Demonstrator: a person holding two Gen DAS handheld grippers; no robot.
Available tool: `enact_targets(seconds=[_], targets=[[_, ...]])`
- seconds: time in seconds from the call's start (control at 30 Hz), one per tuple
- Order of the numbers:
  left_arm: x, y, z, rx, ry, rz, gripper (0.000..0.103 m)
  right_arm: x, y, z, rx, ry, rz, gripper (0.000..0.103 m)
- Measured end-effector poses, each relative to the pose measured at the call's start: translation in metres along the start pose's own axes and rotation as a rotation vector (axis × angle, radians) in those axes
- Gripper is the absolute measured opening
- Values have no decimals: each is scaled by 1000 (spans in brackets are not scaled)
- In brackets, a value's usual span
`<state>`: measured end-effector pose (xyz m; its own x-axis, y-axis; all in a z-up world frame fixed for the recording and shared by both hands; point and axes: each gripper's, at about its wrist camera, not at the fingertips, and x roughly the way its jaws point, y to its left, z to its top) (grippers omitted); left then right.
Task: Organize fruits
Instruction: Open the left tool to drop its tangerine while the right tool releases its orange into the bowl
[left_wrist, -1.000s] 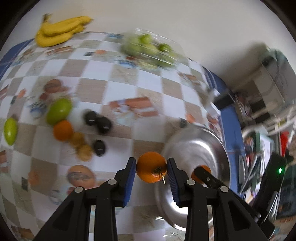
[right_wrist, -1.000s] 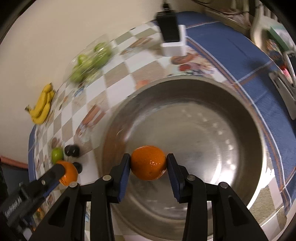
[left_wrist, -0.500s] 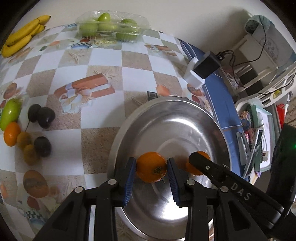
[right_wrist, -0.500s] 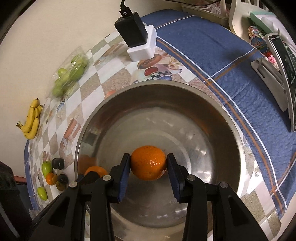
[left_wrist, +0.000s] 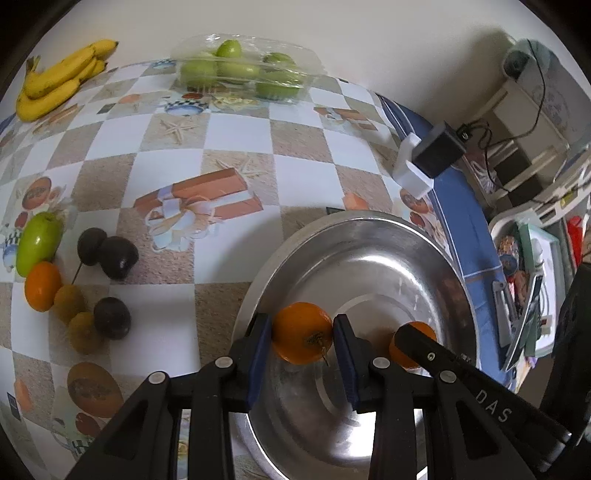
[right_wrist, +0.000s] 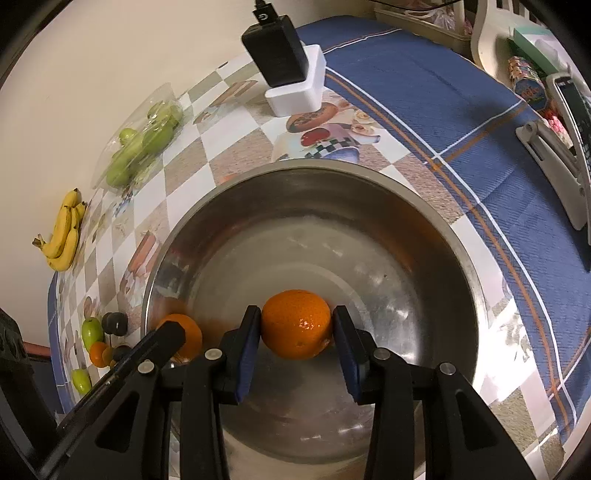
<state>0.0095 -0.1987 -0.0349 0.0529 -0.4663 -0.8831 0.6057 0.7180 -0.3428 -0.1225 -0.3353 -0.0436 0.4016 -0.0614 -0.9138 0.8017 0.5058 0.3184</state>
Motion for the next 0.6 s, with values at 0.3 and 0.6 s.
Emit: enact_targets(seconds=[0.3,0.6], targets=[[-4,9,6,-40,4,12,43,3,11,-2,-32,11,-6,42],[-32,5,15,-30,-36,-10,56,-12,20,0,-36,-19,14,43]])
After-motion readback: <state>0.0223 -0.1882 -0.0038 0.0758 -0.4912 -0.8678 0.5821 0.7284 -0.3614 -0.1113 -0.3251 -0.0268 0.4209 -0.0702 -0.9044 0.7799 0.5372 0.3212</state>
